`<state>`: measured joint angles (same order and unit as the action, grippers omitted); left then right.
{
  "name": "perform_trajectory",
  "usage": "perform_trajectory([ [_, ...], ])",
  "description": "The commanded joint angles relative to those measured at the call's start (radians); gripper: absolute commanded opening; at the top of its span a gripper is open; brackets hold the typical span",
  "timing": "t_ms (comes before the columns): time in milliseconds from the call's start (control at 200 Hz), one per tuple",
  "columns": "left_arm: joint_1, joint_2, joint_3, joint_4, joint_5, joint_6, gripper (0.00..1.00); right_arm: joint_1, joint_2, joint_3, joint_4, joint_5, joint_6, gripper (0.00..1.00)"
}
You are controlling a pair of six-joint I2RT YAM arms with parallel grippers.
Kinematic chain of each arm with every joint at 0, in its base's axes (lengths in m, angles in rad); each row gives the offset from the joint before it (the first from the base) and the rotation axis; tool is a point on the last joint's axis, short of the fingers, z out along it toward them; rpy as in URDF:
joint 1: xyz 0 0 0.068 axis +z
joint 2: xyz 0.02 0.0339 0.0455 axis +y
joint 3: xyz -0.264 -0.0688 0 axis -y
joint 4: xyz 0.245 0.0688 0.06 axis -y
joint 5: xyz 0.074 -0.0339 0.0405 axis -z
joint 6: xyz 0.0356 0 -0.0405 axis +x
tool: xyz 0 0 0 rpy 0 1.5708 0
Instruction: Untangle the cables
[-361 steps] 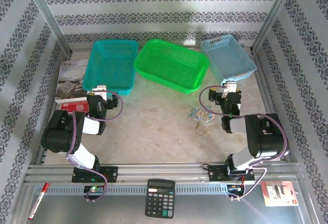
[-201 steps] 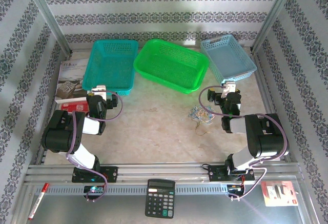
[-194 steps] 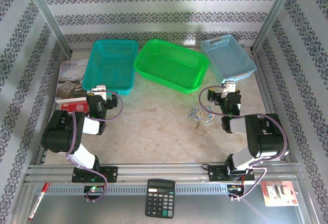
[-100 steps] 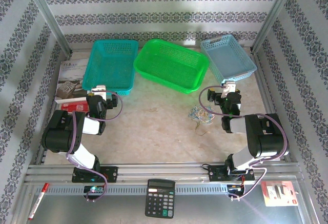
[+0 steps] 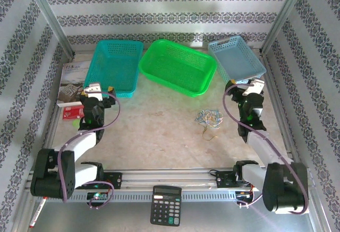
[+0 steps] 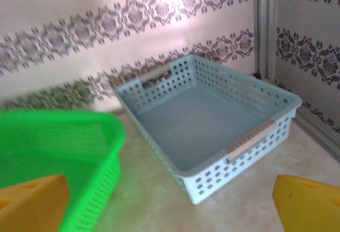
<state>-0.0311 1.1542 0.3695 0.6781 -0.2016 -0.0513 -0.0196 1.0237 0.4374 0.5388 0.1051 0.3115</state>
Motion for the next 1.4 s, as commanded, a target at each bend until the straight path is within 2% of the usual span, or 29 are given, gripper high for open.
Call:
perform_trajectory([
  [0, 0.006, -0.067, 0.047, -0.214, -0.053, -0.081, 1.0, -0.013, -0.042, 0.067, -0.119, -0.161, 0.153, 0.97],
  [75, 0.006, -0.122, 0.074, -0.327, -0.07, -0.156, 1.0, -0.013, -0.019, 0.11, -0.165, -0.258, 0.207, 0.91],
  [190, 0.006, -0.182, 0.138, -0.488, -0.012, -0.255, 1.0, 0.008, 0.051, 0.202, -0.33, -0.372, 0.279, 0.81],
  [235, 0.002, -0.193, 0.174, -0.549, 0.017, -0.28, 1.0, 0.032, 0.079, 0.234, -0.381, -0.409, 0.264, 0.8],
  [315, -0.006, -0.199, 0.235, -0.633, 0.068, -0.313, 1.0, 0.126, 0.114, 0.288, -0.502, -0.392, 0.222, 0.8],
  [410, -0.035, -0.194, 0.291, -0.691, 0.097, -0.328, 1.0, 0.299, 0.15, 0.337, -0.587, -0.336, 0.189, 0.79],
  [580, -0.098, -0.148, 0.373, -0.76, 0.104, -0.351, 1.0, 0.564, 0.319, 0.423, -0.609, -0.283, 0.211, 0.79],
  [644, -0.123, -0.133, 0.389, -0.758, 0.1, -0.358, 1.0, 0.63, 0.415, 0.473, -0.6, -0.269, 0.21, 0.79],
  [719, -0.153, -0.117, 0.404, -0.749, 0.092, -0.363, 1.0, 0.66, 0.533, 0.54, -0.59, -0.286, 0.209, 0.78],
  [849, -0.189, -0.096, 0.434, -0.747, 0.082, -0.363, 1.0, 0.649, 0.678, 0.633, -0.588, -0.297, 0.217, 0.75],
  [994, -0.207, -0.085, 0.456, -0.749, 0.075, -0.358, 1.0, 0.56, 0.754, 0.685, -0.585, -0.3, 0.234, 0.74],
  [1149, -0.217, -0.087, 0.466, -0.749, 0.08, -0.365, 1.0, 0.423, 0.771, 0.718, -0.592, -0.288, 0.224, 0.74],
  [1224, -0.224, -0.087, 0.467, -0.749, 0.082, -0.367, 1.0, 0.366, 0.776, 0.74, -0.608, -0.319, 0.213, 0.74],
  [1394, -0.23, -0.091, 0.484, -0.774, 0.119, -0.386, 1.0, 0.346, 0.693, 0.699, -0.639, -0.41, 0.181, 0.74],
])
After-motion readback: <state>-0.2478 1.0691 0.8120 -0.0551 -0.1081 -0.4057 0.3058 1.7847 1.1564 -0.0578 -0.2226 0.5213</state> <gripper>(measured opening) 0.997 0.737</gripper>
